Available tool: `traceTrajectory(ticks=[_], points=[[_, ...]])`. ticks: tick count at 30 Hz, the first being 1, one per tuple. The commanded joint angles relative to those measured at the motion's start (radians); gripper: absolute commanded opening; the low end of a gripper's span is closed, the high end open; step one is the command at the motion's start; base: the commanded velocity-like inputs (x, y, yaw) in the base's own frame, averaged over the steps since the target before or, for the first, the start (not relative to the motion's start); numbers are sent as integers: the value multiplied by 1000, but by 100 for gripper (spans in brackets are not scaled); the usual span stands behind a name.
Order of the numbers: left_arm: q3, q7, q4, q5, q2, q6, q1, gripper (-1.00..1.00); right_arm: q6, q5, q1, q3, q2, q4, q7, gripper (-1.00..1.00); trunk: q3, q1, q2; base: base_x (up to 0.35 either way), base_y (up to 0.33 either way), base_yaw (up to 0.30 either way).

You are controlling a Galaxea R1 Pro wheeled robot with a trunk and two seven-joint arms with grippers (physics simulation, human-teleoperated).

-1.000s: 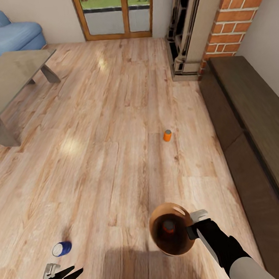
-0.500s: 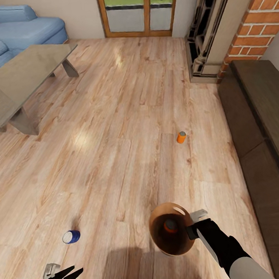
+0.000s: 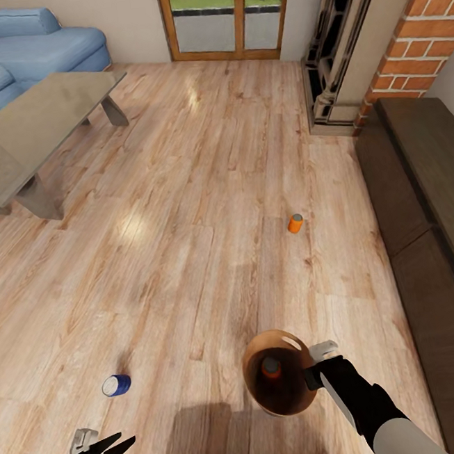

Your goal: Put the three can of soda from the living room inside the tash can in the kitchen.

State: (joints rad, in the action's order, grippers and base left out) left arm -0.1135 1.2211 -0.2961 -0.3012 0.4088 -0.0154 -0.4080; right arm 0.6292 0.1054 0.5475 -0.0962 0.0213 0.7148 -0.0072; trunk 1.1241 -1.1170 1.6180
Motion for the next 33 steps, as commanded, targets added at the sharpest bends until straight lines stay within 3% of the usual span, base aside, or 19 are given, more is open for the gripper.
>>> traceTrajectory(ticks=[1,19,33], points=[[0,0,0,0,0,0,0,100,0,-10,0,0,0,0,1,-100,0,0,0,0,0,0],[-1,-1,0,0,1,-1,0,100,0,-10,0,0,0,0,1,-100,0,0,0,0,0,6],[-3,-4,-3,-2,2,-6,0,100,0,-10,0,0,0,0,1,-100,0,0,0,0,0,252]])
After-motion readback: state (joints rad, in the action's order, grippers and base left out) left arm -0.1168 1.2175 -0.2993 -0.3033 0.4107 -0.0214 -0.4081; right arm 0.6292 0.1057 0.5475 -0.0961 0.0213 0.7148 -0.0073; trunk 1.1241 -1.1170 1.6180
